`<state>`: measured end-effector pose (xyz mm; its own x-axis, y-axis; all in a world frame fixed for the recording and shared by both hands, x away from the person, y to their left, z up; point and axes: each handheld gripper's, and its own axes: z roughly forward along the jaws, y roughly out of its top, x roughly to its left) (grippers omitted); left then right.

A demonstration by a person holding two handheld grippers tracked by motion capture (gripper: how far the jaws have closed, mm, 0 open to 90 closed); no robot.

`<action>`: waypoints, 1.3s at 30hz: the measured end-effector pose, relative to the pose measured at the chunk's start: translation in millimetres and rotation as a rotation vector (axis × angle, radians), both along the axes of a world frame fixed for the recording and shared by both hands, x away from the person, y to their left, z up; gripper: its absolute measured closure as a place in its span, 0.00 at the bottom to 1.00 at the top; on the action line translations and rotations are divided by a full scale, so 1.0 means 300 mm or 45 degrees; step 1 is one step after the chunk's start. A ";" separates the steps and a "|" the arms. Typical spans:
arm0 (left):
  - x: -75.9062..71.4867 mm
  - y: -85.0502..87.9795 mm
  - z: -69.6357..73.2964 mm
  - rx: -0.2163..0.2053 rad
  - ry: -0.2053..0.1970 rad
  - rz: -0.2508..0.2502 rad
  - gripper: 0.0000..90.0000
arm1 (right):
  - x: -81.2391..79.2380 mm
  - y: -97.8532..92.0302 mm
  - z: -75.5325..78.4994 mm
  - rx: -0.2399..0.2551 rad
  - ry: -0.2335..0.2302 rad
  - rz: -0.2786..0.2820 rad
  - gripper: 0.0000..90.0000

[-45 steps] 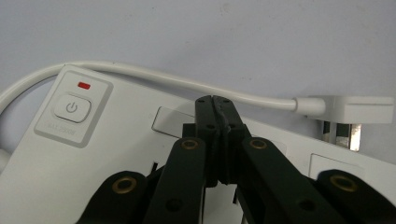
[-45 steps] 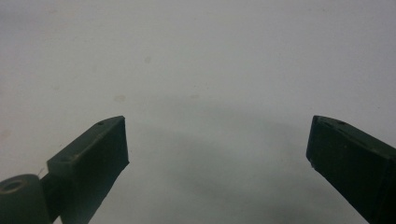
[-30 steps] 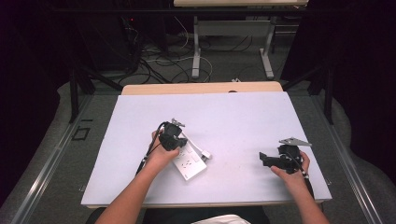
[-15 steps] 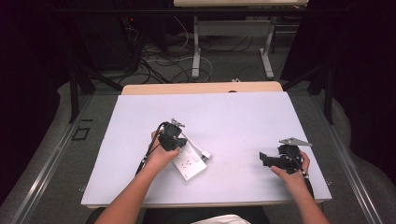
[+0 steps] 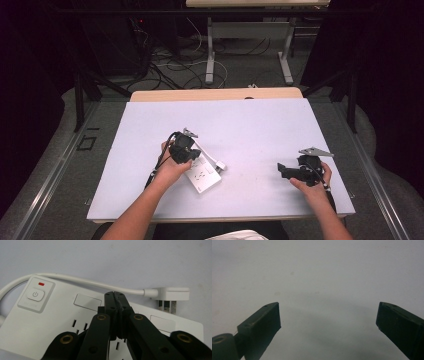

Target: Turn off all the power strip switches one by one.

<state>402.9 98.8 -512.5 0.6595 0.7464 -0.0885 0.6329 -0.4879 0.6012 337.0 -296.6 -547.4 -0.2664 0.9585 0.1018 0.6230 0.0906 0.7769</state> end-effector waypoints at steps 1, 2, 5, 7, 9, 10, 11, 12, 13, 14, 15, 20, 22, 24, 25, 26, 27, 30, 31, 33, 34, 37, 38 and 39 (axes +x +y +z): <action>-0.001 -0.001 0.002 0.005 -0.003 -0.009 1.00 | 0.000 -0.001 0.000 -0.002 -0.003 0.001 0.06; -0.004 -0.003 0.002 0.003 -0.004 -0.007 1.00 | 0.000 -0.001 0.000 -0.002 -0.004 0.001 0.06; -0.010 -0.009 0.003 -0.001 0.000 -0.015 1.00 | -0.001 0.000 0.001 0.002 0.002 -0.003 0.06; -0.010 -0.011 0.003 0.013 -0.009 -0.034 1.00 | 0.000 -0.001 0.000 0.001 -0.001 0.001 0.06; -0.013 -0.016 0.002 0.016 -0.005 -0.035 1.00 | 0.000 -0.001 0.000 0.000 -0.001 0.000 0.06; -0.013 -0.018 0.001 0.015 -0.007 -0.040 1.00 | 0.001 -0.001 0.000 0.001 -0.001 0.001 0.06; -0.014 -0.020 0.000 0.011 -0.001 -0.041 1.00 | 0.000 -0.001 0.001 0.003 0.003 -0.002 0.06; -0.015 -0.021 -0.001 0.011 0.007 -0.048 1.00 | 0.001 0.000 0.001 0.007 0.002 -0.006 0.06; -0.016 -0.023 -0.002 0.016 0.006 -0.055 1.00 | 0.001 -0.001 0.000 0.004 0.000 -0.004 0.06; -0.016 -0.023 -0.002 0.025 0.001 -0.061 1.00 | 0.001 -0.001 0.000 0.004 0.000 -0.004 0.06; -0.019 -0.028 -0.003 0.022 0.003 -0.057 1.00 | 0.000 0.001 0.001 0.008 0.004 -0.007 0.06; -0.024 -0.038 -0.008 0.031 0.010 -0.077 1.00 | 0.001 0.000 0.001 0.006 0.004 -0.006 0.06; -0.025 -0.039 -0.008 0.038 0.012 -0.083 1.00 | 0.000 0.001 0.002 0.011 0.006 -0.010 0.06; -0.026 -0.041 -0.010 0.041 0.010 -0.085 1.00 | 0.000 0.000 0.001 0.011 0.002 -0.007 0.06; -0.027 -0.043 -0.012 0.040 0.008 -0.085 1.00 | 0.000 0.000 0.001 0.010 0.002 -0.007 0.06; -0.027 -0.045 -0.013 0.041 0.013 -0.087 1.00 | 0.000 0.000 0.001 0.011 0.002 -0.007 0.06; -0.028 -0.046 -0.014 0.046 0.012 -0.088 1.00 | 0.001 -0.001 0.001 0.008 0.000 -0.005 0.06; -0.031 -0.052 -0.019 0.038 0.025 -0.091 1.00 | 0.001 -0.001 0.001 0.007 -0.001 -0.004 0.06; -0.032 -0.054 -0.021 0.037 0.022 -0.090 1.00 | 0.001 -0.001 0.001 0.008 -0.001 -0.004 0.06; -0.032 -0.054 -0.020 0.044 0.016 -0.095 1.00 | 0.002 -0.002 0.001 0.008 0.000 -0.004 0.06; -0.032 -0.054 -0.020 0.039 0.020 -0.095 1.00 | 0.002 -0.002 0.001 0.008 -0.001 -0.004 0.06; -0.033 -0.054 -0.021 0.034 0.024 -0.092 1.00 | 0.001 -0.002 0.001 0.008 0.000 -0.004 0.06; -0.033 -0.054 -0.020 0.043 0.016 -0.092 1.00 | 0.001 -0.002 0.001 0.008 0.000 -0.004 0.06; -0.033 -0.054 -0.020 0.042 0.017 -0.092 1.00 | 0.001 -0.001 0.001 0.008 -0.001 -0.004 0.06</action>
